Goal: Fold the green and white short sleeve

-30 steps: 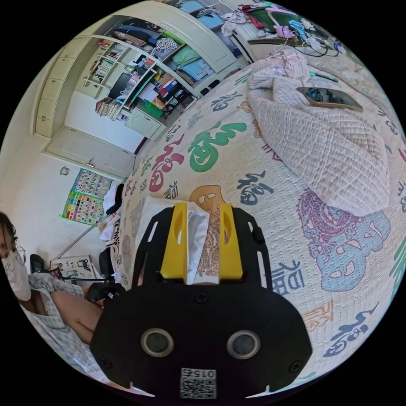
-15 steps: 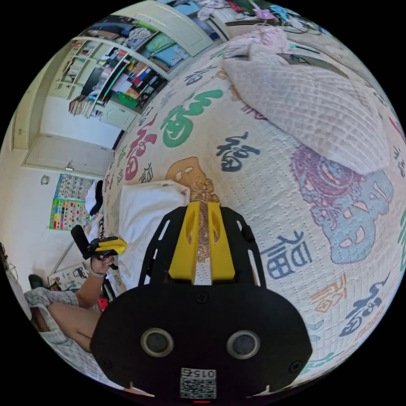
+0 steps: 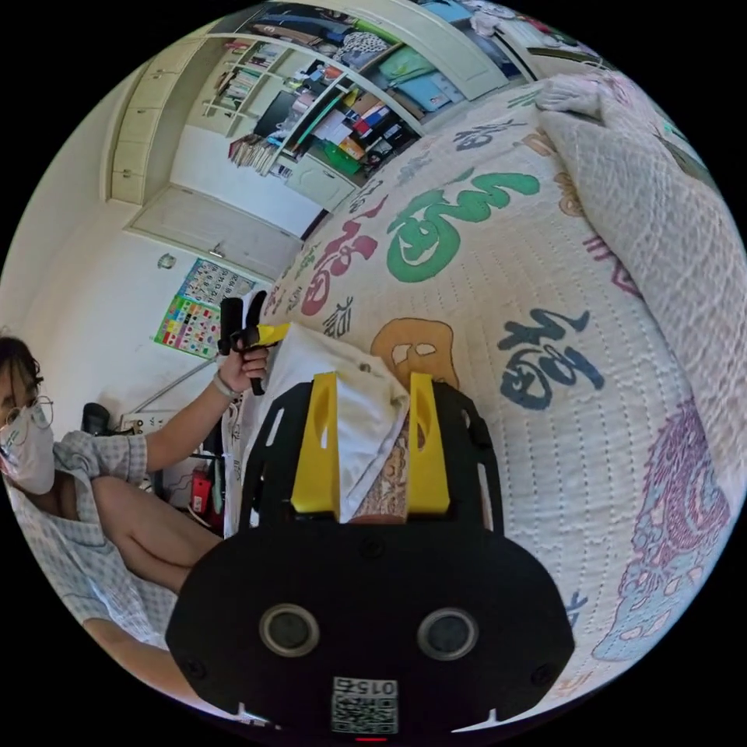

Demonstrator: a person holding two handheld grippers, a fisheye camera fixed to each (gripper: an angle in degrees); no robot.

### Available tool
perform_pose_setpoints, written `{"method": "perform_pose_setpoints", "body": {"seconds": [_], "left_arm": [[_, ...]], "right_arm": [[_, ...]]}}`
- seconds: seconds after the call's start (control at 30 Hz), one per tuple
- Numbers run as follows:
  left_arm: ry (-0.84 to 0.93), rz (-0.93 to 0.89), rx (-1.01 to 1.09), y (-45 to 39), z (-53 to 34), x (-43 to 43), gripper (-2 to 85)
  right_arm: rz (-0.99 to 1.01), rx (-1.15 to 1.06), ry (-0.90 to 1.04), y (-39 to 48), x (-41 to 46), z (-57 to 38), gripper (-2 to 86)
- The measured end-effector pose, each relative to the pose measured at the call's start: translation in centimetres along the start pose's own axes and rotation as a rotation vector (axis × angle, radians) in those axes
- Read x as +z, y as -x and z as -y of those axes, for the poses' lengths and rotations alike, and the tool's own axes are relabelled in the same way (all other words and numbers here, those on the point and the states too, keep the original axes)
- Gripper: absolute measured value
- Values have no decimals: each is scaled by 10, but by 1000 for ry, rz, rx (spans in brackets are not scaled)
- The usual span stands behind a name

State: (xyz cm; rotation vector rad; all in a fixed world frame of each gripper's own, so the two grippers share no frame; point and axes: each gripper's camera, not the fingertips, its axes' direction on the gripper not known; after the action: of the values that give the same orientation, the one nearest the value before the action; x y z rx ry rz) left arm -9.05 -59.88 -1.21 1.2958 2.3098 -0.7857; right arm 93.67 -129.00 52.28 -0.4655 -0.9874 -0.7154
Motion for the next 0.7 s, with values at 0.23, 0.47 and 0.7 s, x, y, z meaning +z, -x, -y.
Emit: {"method": "perform_pose_setpoints", "body": {"seconds": [0.23, 0.47, 0.7], "left_arm": [[98, 21, 79, -7, 18, 4, 3], [110, 113, 170, -32, 42, 0, -2], [60, 57, 502, -118, -34, -44, -2]], "right_arm": [[35, -46, 85, 2, 1, -14, 47], [-51, -45, 32, 12, -3, -20, 46], [-36, -379, 7, 84, -18, -94, 45]]}}
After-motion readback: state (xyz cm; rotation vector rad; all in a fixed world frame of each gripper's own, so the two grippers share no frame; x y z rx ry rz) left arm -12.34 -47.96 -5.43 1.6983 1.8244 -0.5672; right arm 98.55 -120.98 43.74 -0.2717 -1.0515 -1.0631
